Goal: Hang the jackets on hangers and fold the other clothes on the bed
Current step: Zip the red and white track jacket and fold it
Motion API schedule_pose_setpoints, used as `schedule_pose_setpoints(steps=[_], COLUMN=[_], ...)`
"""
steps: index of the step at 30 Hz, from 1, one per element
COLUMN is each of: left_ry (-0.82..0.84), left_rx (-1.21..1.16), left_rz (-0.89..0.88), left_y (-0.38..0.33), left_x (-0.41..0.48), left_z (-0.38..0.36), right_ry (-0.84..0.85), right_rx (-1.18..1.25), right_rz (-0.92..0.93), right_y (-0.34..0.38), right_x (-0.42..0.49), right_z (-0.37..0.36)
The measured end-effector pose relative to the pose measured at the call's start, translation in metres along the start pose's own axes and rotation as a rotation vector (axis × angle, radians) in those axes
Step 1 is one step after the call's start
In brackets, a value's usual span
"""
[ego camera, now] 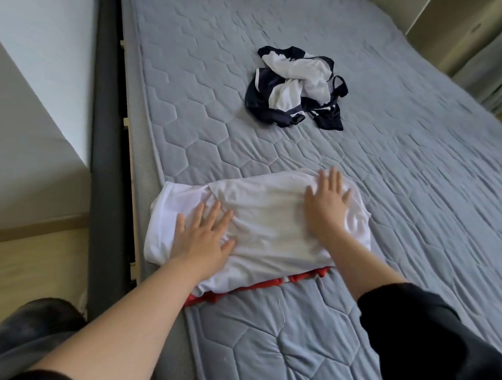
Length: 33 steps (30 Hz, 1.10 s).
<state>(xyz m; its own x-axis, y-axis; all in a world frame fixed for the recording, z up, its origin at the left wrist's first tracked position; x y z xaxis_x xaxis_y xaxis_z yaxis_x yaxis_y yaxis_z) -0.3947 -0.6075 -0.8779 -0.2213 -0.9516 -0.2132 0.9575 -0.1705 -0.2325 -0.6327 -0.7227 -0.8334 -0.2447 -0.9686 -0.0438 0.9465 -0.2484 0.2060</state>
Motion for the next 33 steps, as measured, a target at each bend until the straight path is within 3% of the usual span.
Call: schedule_pose_setpoints(steps=[3,7,11,15,20,26,30,33], left_ry=[-0.034,-0.131,-0.273,-0.323,-0.236,-0.028,-0.031,-0.054], left_rx=[-0.004,-0.003,0.036,-0.486,-0.983,-1.167,-1.173,-1.156], left_rz=[-0.023,0.041,0.296,0.609,0.778,0.714,0.555,0.558], left_y=[0.0,0.005,0.019,0.039,0.049,0.053,0.04,0.029], left_x=[-0.001,-0.008,-0.02,-0.029,-0.03,-0.044,-0.045,-0.046], left_z=[0.0,0.006,0.021,0.037,0.048,0.051,0.06,0.062], right_ry=[0.015,0.146,0.122,0.113,0.128,0.208,0.283,0.327], right_rx=[0.135,0.127,0.07,0.043,0.01,-0.005,-0.056,-0.102], right_rz=[0.302,0.29,0.29,0.301,0.283,0.27,0.266,0.256], right_y=[0.047,0.057,0.053,0.055,0.057,0.057,0.061,0.063], right_x=[-0.058,-0.094,-0.093,-0.092,-0.09,-0.085,-0.083,-0.081], right_z=[-0.023,-0.06,-0.075,-0.079,-0.079,-0.076,-0.07,-0.061])
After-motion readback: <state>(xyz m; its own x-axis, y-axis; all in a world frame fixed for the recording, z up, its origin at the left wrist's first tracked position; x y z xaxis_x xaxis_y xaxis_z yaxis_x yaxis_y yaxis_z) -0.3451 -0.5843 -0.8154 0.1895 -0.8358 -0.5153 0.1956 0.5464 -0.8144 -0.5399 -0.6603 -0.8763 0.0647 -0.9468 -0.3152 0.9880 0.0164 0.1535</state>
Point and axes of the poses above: each hand's wrist, its own x-axis towards the middle knuckle, its own z-axis out of the back of the hand, y = z × x, the point moved 1 cm from there along x, towards the middle knuckle, and after that the axes turned 11 degrees about -z, right-handed, at the moved point
